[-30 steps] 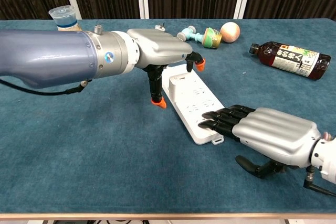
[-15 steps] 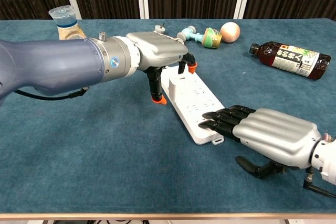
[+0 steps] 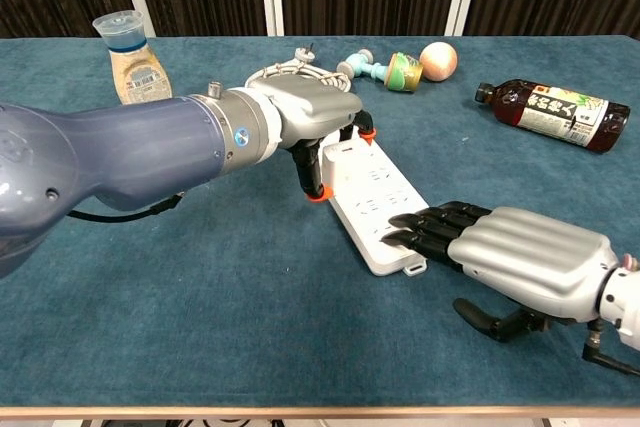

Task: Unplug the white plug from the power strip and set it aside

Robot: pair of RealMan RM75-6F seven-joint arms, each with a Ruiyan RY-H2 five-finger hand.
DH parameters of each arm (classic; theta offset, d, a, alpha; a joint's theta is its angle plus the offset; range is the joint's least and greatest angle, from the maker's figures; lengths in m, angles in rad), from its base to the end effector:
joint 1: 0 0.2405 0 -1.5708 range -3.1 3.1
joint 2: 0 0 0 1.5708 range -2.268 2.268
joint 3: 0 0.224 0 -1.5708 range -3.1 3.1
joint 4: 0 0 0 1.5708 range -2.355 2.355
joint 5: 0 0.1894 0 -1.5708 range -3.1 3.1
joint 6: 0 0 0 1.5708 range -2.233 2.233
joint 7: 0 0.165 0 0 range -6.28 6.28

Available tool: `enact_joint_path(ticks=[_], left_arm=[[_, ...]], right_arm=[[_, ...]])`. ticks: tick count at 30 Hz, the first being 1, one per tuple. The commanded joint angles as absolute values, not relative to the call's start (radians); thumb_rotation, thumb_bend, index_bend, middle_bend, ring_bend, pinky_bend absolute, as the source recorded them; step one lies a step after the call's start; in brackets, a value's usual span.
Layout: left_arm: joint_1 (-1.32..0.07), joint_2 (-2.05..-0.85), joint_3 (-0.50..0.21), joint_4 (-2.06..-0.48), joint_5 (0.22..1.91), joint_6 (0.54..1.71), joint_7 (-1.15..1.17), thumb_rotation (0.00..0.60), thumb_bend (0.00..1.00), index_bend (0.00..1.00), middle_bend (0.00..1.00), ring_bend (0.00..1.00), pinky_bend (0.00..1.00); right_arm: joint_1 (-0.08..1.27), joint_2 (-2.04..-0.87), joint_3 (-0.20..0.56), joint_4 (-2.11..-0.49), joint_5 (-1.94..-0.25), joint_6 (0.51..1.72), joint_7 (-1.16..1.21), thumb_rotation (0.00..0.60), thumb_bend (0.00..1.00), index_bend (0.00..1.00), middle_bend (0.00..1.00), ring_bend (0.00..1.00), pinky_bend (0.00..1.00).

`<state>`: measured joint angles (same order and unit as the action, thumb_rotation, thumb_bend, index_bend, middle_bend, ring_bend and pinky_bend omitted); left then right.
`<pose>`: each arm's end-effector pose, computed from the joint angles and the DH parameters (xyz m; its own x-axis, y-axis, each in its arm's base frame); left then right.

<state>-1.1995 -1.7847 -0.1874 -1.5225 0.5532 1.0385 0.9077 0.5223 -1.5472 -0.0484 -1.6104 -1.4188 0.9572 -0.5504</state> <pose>0.0069 0.3216 -0.0782 0.6835 0.2364 0.6906 0.6831 -0.5405 -0.4911 -0.1484 -0.2232 -0.0450 0.6718 -0.3035 0.6757 -0.6822 -0.6089 0.4047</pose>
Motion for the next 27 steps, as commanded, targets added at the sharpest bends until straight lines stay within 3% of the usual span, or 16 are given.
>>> enact_joint_path(ticks=[1, 11, 17, 27], left_arm=[[-1.202, -1.801, -0.191, -1.512, 0.547, 1.054, 0.916, 0.6, 0.26, 0.29, 0.36, 0.11, 0.05], [-1.207, -1.843, -0.194, -1.486, 0.53, 1.059, 0.932, 0.6, 0.27, 0.33, 0.38, 0.12, 0.05], [-1.204, -1.864, -0.196, -1.469, 0.538, 1.078, 0.937, 0.6, 0.33, 0.38, 0.42, 0.14, 0.06], [-1.194, -1.867, -0.193, -1.47, 0.511, 1.101, 0.982, 0.6, 0.34, 0.39, 0.42, 0.14, 0.06]], right_arm=[[0.522, -1.545, -0.049, -1.611, -1.418, 0.959, -0.548, 0.6, 0.67, 0.04, 0.04, 0.0, 0.0], [0.522, -1.543, -0.052, -1.603, -1.415, 0.96, -0.531, 0.6, 0.67, 0.04, 0.04, 0.0, 0.0], [0.523, -1.543, -0.054, -1.595, -1.414, 0.959, -0.52, 0.6, 0.67, 0.04, 0.04, 0.0, 0.0], [0.522, -1.543, -0.056, -1.586, -1.417, 0.963, -0.503, 0.6, 0.67, 0.04, 0.04, 0.0, 0.0]])
